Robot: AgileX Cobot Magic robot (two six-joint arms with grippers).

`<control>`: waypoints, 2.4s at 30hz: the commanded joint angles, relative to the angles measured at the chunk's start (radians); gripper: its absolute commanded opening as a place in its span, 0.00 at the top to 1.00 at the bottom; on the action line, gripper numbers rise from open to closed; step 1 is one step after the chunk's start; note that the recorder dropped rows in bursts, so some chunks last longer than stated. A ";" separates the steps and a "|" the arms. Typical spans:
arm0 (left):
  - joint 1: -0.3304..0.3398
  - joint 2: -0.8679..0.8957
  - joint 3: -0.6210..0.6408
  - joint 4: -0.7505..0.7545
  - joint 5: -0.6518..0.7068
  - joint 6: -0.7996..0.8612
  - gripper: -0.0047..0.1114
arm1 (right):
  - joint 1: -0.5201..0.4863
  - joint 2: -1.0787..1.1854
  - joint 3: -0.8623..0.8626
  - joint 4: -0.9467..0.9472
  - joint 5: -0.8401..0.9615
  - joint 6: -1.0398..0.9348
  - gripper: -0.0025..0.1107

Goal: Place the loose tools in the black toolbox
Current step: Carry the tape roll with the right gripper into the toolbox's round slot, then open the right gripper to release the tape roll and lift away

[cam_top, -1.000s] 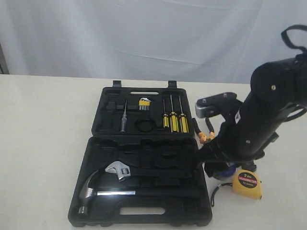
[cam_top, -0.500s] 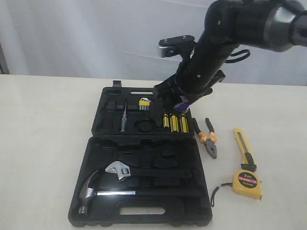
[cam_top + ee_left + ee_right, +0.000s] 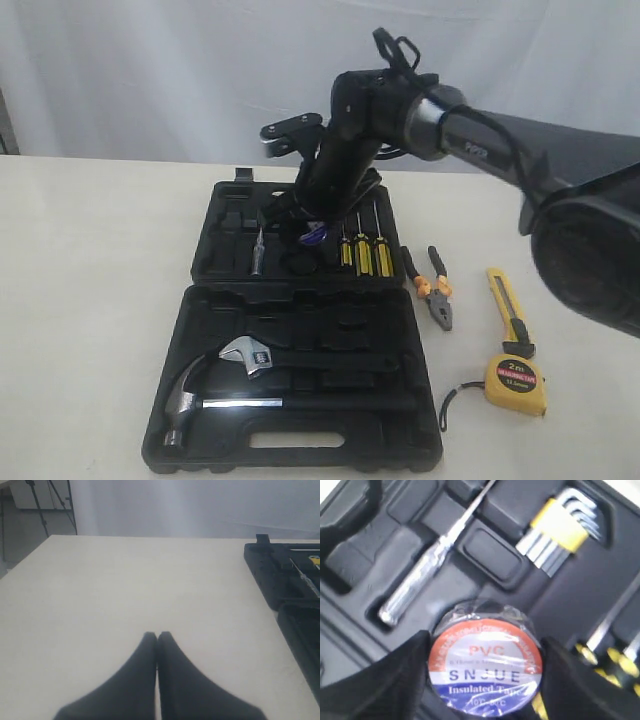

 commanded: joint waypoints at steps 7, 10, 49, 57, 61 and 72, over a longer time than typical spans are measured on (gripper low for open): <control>-0.003 -0.001 0.001 0.000 -0.013 -0.004 0.96 | 0.022 0.126 -0.149 -0.067 0.147 0.048 0.98; -0.003 -0.001 0.001 0.000 -0.013 -0.004 0.96 | 0.022 0.126 -0.152 -0.106 0.166 0.061 0.98; -0.003 -0.001 0.001 0.000 -0.013 -0.004 0.96 | 0.022 0.126 -0.151 -0.065 0.137 0.048 0.55; -0.003 -0.001 0.001 0.000 -0.013 -0.004 0.96 | 0.022 0.126 -0.151 -0.065 0.133 0.048 0.36; -0.003 -0.001 0.001 0.000 -0.013 -0.004 0.96 | 0.022 0.126 -0.151 -0.070 0.133 0.050 0.37; -0.003 -0.001 0.001 0.000 -0.013 -0.004 0.96 | 0.016 0.033 -0.151 -0.095 0.159 0.070 0.43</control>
